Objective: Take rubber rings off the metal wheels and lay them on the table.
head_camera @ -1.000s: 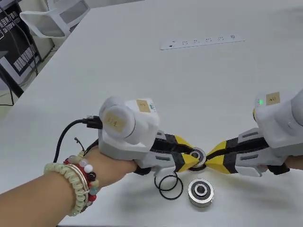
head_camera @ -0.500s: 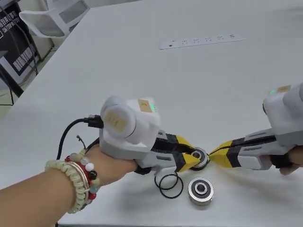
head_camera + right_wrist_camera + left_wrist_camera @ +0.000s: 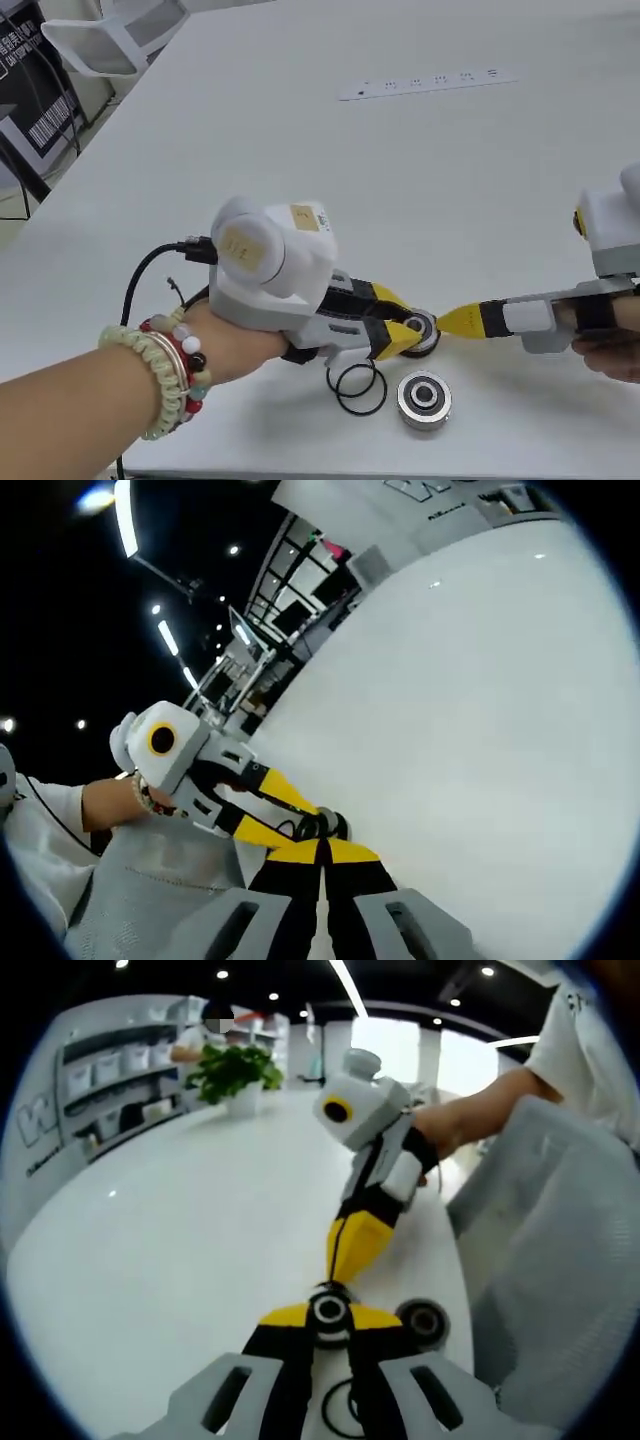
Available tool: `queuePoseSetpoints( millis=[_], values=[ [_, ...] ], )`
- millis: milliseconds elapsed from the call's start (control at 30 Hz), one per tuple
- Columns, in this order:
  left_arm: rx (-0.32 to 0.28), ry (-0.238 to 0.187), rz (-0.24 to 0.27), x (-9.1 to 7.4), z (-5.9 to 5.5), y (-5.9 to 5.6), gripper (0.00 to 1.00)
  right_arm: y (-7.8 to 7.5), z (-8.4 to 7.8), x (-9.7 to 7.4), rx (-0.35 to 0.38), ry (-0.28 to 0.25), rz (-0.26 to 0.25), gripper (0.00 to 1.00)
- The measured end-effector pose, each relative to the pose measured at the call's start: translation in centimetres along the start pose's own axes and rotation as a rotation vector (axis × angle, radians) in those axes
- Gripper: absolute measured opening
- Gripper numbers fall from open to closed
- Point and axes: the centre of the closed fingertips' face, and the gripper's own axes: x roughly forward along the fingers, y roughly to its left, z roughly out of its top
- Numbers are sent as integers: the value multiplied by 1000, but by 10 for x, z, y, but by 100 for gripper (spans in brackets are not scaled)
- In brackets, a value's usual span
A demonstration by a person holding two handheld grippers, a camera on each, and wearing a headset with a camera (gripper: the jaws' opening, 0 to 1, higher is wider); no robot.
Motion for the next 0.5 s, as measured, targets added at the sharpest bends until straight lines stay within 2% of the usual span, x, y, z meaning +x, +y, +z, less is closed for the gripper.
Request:
queuePoseSetpoints(
  millis=[500],
  values=[
    [-10, -6, 4, 0, 0, 0, 13, 5, 2, 4, 0, 4, 8, 0]
  ],
)
